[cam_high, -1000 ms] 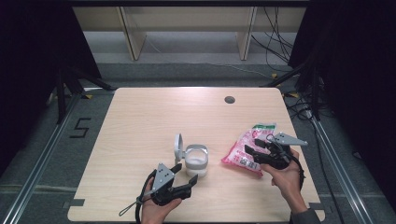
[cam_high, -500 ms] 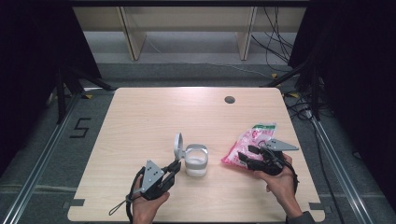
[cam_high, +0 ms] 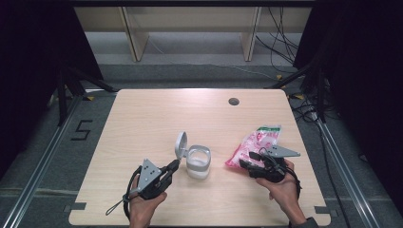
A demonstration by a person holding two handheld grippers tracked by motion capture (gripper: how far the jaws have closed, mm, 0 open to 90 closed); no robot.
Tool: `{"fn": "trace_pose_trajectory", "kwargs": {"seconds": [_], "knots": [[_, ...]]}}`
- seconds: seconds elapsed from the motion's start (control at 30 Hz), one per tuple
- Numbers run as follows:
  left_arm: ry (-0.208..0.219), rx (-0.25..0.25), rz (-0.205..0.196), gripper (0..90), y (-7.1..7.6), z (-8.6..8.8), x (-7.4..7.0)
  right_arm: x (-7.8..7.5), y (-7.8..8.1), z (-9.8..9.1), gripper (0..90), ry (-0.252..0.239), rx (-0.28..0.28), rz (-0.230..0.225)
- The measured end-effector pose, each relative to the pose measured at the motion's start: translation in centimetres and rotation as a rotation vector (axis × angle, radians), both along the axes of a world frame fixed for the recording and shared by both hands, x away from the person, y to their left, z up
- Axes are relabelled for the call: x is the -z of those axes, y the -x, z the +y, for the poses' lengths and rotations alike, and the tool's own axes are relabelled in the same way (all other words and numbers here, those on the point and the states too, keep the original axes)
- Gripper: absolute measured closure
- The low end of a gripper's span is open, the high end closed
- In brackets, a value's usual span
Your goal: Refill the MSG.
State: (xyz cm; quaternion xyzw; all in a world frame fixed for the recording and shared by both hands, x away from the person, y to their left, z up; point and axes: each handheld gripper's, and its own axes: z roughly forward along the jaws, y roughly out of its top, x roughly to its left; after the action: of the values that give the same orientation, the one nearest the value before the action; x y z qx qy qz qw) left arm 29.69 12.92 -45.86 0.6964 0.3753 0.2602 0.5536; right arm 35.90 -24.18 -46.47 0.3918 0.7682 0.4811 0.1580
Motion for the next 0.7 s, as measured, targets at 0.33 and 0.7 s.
{"fn": "trace_pose_trajectory", "kwargs": {"seconds": [0.33,0.7], "knots": [[-0.023,-0.059,0.016,89.3,-1.1,1.9,0.0,0.1,0.3,0.0,45.5,-0.019,0.014,0.025],[-0.039,-0.079,0.022,89.4,-3.4,1.8,-0.7,0.2,0.4,-0.3,45.1,0.006,-0.001,0.009]]}}
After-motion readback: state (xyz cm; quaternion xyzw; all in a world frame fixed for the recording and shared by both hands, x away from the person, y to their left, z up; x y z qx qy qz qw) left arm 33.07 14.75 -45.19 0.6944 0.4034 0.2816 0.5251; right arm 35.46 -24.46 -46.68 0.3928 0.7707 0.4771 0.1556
